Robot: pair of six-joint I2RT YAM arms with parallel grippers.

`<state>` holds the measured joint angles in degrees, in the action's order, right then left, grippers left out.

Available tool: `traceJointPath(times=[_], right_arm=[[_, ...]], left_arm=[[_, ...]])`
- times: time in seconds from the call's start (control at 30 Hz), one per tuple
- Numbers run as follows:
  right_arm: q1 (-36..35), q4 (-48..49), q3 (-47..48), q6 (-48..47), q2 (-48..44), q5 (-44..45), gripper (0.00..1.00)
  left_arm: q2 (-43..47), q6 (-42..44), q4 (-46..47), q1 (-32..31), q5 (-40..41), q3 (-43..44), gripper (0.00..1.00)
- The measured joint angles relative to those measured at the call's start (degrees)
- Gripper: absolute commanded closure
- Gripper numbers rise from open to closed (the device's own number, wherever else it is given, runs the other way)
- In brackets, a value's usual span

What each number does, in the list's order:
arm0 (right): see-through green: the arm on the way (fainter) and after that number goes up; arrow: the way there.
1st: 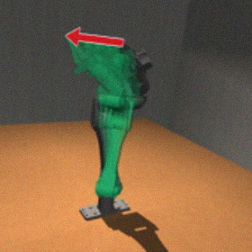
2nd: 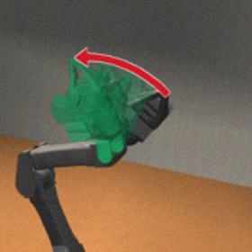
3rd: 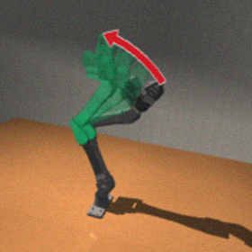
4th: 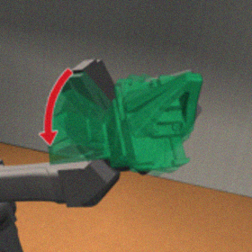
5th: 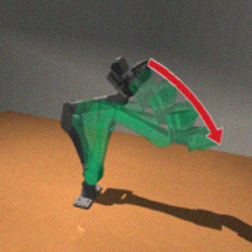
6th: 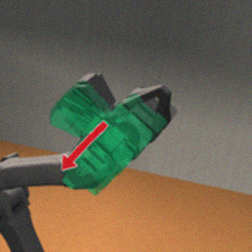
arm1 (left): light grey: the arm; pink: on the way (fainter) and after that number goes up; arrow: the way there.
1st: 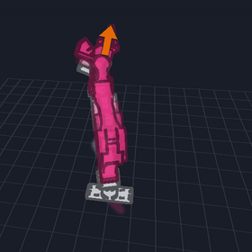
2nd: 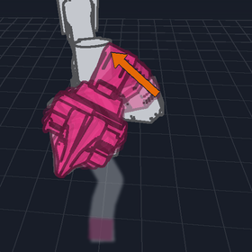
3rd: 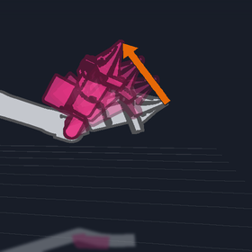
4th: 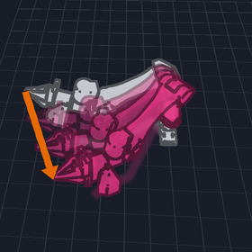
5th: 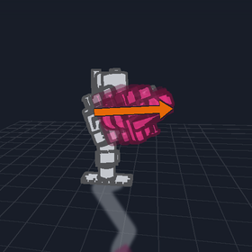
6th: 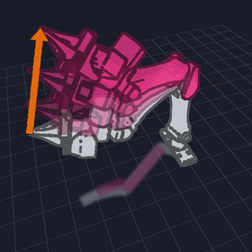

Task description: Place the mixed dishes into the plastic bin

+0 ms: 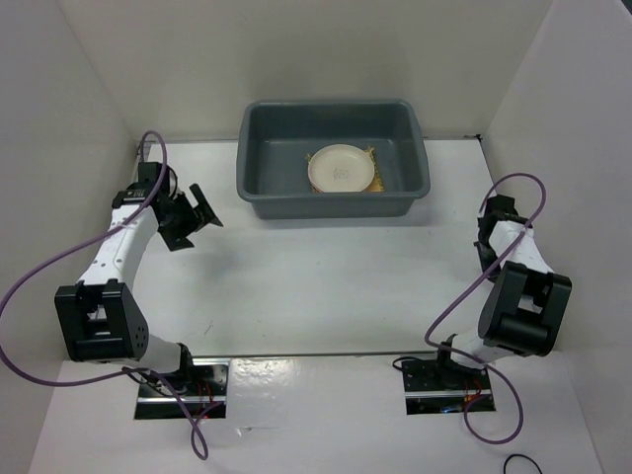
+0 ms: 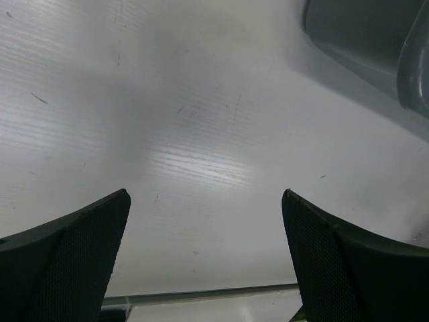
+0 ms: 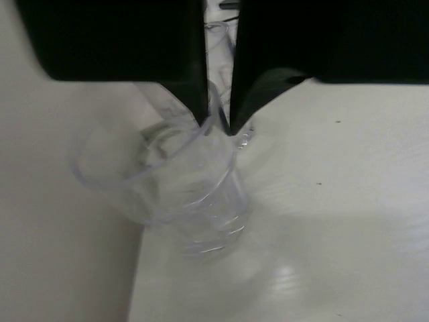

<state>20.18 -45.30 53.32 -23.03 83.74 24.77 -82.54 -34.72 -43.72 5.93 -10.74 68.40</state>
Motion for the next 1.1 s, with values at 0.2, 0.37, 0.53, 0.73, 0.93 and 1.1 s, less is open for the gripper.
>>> traceJointPath(times=[0.2,0.37,0.53,0.73,0.93,1.1], right_arm=[[0.0,-1.0,1.7,0.7,0.6,-1.0,1.00],[-1.3,-4.2,17.4,1.2,0.2,-1.2,1.00],[-11.3,-3.2,37.3,-0.5,-1.0,-2.1,1.00],[-33.7,-2.8,53.6,-4.8,3.6,-2.8,1.00],[-39.5,-8.0,82.5,-7.3,27.9,-5.6,1.00],[-40.8,-14.5,112.5,-10.1,54.5,-4.9,1.00]], left_arm=[[0.3,0.0,0.3,0.0,0.0,-1.1,0.00],[1.4,0.0,0.5,0.4,0.0,-1.7,0.00],[2.4,0.0,0.7,0.5,0.1,-2.7,0.00],[2.5,0.0,1.0,1.0,0.2,-3.2,0.00],[6.0,0.0,0.9,2.2,0.2,-3.6,0.00],[10.2,0.1,-0.5,4.5,0.2,-4.5,0.00]])
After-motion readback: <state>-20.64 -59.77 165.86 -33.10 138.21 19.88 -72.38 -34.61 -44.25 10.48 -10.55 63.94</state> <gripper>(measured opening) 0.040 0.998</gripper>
